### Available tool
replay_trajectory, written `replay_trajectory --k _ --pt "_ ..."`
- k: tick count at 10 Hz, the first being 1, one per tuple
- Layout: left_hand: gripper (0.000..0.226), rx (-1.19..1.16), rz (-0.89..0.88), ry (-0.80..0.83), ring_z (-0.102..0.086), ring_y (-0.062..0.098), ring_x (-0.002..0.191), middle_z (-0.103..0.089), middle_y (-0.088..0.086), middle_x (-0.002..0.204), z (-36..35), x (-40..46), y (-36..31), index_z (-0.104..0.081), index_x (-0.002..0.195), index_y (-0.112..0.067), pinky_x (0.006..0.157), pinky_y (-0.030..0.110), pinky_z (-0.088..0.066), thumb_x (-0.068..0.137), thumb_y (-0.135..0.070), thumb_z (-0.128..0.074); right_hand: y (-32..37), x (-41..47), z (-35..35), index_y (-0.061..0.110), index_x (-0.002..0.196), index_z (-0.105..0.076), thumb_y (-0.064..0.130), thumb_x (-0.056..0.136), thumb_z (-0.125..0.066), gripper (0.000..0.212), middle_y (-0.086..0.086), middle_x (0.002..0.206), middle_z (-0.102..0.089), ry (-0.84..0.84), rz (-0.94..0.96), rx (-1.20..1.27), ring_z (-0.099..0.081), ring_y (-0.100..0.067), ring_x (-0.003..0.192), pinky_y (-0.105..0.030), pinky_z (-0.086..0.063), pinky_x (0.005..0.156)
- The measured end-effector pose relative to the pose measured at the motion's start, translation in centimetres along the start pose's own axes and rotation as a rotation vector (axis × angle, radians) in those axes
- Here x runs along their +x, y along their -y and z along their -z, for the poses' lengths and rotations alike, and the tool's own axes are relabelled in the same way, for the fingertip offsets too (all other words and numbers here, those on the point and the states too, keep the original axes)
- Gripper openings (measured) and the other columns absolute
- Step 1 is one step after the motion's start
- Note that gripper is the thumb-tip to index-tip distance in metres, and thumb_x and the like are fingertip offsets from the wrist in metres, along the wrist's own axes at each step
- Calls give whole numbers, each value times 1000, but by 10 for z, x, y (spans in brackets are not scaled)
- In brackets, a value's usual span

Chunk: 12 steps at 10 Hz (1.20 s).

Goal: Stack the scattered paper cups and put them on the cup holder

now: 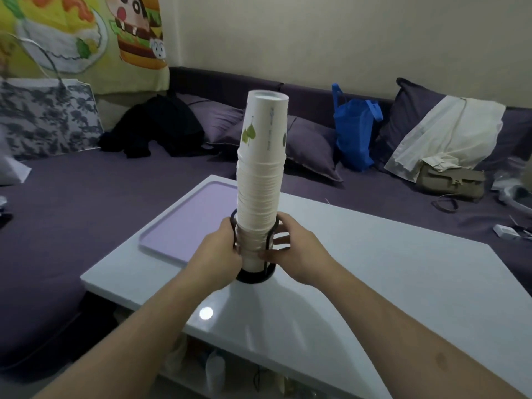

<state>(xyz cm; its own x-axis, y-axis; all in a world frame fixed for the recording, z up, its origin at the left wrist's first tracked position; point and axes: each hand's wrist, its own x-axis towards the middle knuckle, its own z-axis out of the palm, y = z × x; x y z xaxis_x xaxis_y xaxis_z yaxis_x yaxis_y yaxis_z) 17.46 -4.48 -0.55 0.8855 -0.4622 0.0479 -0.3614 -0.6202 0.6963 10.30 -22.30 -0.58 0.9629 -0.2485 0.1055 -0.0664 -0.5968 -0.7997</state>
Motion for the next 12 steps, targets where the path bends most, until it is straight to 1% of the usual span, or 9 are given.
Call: replay_trajectory --k 2,4,5,7,8,9,10,11,12 --pt "39 75 58 -26 -66 25 94 -68 5 110 39 41 28 -47 133 -19 83 45 -60 96 -8 -47 18 58 -36 33 148 -49 27 83 -89 76 19 117 -62 8 47 29 -66 -11 108 -35 -60 93" --pt "44 27 95 -68 -70 24 91 -72 2 106 38 65 68 -49 129 -28 82 49 -63 87 -16 -50 11 91 -75 29 147 -49 30 82 -89 77 11 124 -64 24 42 31 -66 -14 109 -41 -60 95" --pt "33 34 106 -93 -65 19 88 -69 2 108 28 70 80 -52 129 -19 70 32 -53 97 -12 -54 3 95 -86 29 148 -48 29 83 -88 77 9 126 -64 35 28 35 -67 -15 110 -43 -60 95" --pt "14 64 113 -104 -56 10 74 -67 7 104 13 83 97 -47 114 -21 58 26 -42 104 -11 -46 -3 99 -91 32 148 -46 29 84 -85 75 15 119 -63 23 35 45 -66 -15 109 -40 -60 92" --pt "10 108 103 -107 -49 7 65 -63 5 92 12 86 97 -45 109 -19 52 23 -35 104 -11 -48 -7 100 -94 34 150 -44 25 86 -83 76 10 127 -64 3 37 30 -66 -16 108 -41 -60 92" --pt "13 38 122 -120 -57 12 68 -63 2 93 13 82 92 -48 116 -17 51 24 -39 105 -12 -45 -11 100 -98 38 151 -41 24 88 -81 76 6 135 -63 -6 31 22 -67 -18 109 -42 -60 93" --pt "24 -43 168 -94 -65 16 76 -64 2 104 14 77 88 -47 126 -18 56 28 -52 103 -9 -46 -10 98 -98 37 157 -35 27 90 -80 82 5 143 -58 0 34 10 -63 -20 119 -40 -57 97" --pt "40 -135 208 -63 -72 27 91 -67 1 110 15 69 86 -44 134 -18 78 49 -65 98 -4 -50 -14 93 -96 30 167 -15 37 84 -88 112 1 159 -42 46 -41 27 -51 -23 141 -43 -51 108" --pt "58 -137 226 -72 -66 27 107 -65 1 122 14 59 89 -39 150 -15 92 52 -61 96 2 -54 -20 80 -95 27 169 -10 42 78 -90 121 -2 164 -38 63 -113 53 -49 -24 143 -47 -50 112"
